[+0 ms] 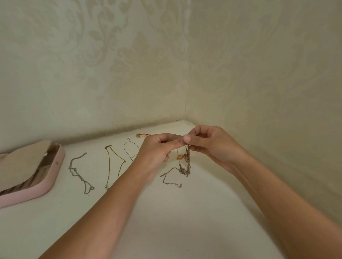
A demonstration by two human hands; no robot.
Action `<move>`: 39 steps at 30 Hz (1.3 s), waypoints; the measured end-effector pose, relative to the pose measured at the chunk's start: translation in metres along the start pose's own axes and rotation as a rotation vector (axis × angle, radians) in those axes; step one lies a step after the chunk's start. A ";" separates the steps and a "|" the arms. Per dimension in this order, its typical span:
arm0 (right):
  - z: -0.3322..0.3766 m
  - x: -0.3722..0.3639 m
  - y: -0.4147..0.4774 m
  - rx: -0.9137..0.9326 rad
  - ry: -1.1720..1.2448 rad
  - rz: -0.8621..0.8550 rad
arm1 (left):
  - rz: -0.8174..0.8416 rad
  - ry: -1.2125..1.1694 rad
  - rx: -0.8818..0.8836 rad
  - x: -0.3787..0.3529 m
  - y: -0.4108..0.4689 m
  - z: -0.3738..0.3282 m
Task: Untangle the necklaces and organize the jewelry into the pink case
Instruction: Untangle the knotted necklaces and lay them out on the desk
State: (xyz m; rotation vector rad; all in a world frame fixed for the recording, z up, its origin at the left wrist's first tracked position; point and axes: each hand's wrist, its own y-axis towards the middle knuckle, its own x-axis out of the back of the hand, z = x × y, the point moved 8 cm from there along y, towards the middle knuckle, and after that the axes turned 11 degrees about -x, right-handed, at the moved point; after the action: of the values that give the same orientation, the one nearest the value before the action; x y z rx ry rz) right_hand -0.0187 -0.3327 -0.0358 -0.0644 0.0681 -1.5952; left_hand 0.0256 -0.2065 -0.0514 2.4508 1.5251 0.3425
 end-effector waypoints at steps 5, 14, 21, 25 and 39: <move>0.007 0.002 -0.003 0.067 0.115 -0.027 | 0.064 -0.177 0.043 -0.010 -0.001 0.000; 0.021 0.003 -0.013 0.119 -0.103 -0.109 | 0.075 -0.258 -0.010 -0.016 -0.001 -0.005; 0.010 0.005 -0.005 0.050 0.041 -0.086 | 0.021 -0.008 -0.042 -0.007 -0.001 -0.005; -0.010 -0.006 0.004 -0.105 0.047 0.041 | 0.067 0.123 -0.013 -0.015 -0.003 -0.001; -0.004 0.010 0.005 -0.051 -0.148 -0.119 | 0.054 -0.006 -0.007 -0.012 -0.004 -0.004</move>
State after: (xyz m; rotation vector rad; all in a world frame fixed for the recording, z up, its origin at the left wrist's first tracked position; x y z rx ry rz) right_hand -0.0142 -0.3425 -0.0401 -0.2299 -0.0109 -1.7026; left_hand 0.0154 -0.2152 -0.0504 2.4895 1.4548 0.3500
